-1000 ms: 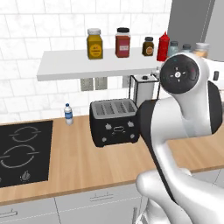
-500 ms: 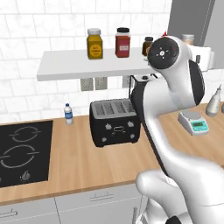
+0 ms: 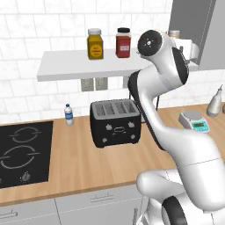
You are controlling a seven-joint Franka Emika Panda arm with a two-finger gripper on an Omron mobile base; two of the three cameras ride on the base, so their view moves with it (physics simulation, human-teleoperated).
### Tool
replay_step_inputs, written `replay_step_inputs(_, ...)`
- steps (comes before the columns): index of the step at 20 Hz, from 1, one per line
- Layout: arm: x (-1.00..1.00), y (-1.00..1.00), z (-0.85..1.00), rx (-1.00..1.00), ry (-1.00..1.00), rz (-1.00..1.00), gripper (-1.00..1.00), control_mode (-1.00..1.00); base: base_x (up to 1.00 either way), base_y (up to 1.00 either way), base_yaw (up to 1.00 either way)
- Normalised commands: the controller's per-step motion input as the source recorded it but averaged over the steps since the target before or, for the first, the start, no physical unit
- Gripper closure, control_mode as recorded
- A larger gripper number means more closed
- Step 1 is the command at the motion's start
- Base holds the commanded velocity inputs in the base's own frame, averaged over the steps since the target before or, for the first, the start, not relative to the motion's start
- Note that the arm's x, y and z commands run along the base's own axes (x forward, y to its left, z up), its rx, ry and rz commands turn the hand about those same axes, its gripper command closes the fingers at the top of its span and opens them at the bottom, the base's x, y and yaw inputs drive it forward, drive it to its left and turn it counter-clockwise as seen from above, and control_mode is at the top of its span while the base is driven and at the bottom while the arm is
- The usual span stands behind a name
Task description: Put the shaker and condiment bottle from the counter next to their counterparts in the cabinet.
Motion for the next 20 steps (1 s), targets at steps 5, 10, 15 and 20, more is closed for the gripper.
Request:
replay_step_inputs(5, 0.6, -0.09, -0.21, 0.0, 0.0, 0.0, 1.0, -1.0, 0.0, 0.0, 0.0)
replay_step_inputs(10, 0.49, -0.03, -0.18, 0.0, 0.0, 0.0, 1.0, -1.0, 0.0, 0.0, 0.0)
replay_step_inputs(15, 0.53, -0.09, -0.13, 0.0, 0.0, 0.0, 1.0, -1.0, 0.0, 0.0, 0.0)
replay_step_inputs(20, 0.44, -0.08, -0.13, 0.0, 0.0, 0.0, 1.0, -1.0, 0.0, 0.0, 0.0)
